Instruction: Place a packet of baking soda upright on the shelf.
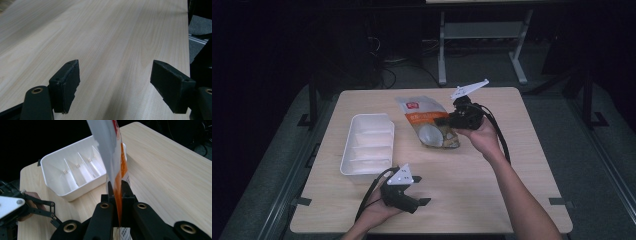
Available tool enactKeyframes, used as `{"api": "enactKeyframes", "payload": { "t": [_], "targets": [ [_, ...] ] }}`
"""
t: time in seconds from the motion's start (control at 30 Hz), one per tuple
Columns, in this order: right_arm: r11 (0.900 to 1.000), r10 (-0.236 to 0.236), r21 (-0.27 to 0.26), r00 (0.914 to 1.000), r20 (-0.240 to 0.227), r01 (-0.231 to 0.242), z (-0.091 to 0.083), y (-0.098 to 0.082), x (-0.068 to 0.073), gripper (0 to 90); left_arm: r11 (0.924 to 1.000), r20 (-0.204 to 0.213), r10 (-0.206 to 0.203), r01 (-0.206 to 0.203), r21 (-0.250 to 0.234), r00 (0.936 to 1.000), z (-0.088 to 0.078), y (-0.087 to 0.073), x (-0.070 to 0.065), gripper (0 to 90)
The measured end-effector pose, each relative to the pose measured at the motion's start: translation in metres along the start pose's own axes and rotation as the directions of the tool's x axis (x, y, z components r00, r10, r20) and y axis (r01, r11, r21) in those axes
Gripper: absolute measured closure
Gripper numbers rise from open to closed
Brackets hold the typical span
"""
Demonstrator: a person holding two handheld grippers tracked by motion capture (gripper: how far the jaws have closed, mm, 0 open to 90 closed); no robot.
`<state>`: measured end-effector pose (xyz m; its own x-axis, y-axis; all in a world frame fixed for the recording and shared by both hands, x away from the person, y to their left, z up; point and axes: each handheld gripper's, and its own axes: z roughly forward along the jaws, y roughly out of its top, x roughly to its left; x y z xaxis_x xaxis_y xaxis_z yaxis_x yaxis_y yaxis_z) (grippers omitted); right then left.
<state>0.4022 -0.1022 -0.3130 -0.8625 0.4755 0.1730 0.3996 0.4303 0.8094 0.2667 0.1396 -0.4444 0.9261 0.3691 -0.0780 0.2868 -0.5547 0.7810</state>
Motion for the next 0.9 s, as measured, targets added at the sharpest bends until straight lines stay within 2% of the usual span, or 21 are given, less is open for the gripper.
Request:
{"api": "enactKeyframes", "payload": {
  "t": [0.9],
  "targets": [
    [0.998,-0.066,0.004,0.9954,-0.069,0.066,0.046,0.047,0.018,89.6,0.9994,0.001,0.025,-0.025,0.023,0.9997,0.002,-0.003,0.0,22.9]
  ]
}}
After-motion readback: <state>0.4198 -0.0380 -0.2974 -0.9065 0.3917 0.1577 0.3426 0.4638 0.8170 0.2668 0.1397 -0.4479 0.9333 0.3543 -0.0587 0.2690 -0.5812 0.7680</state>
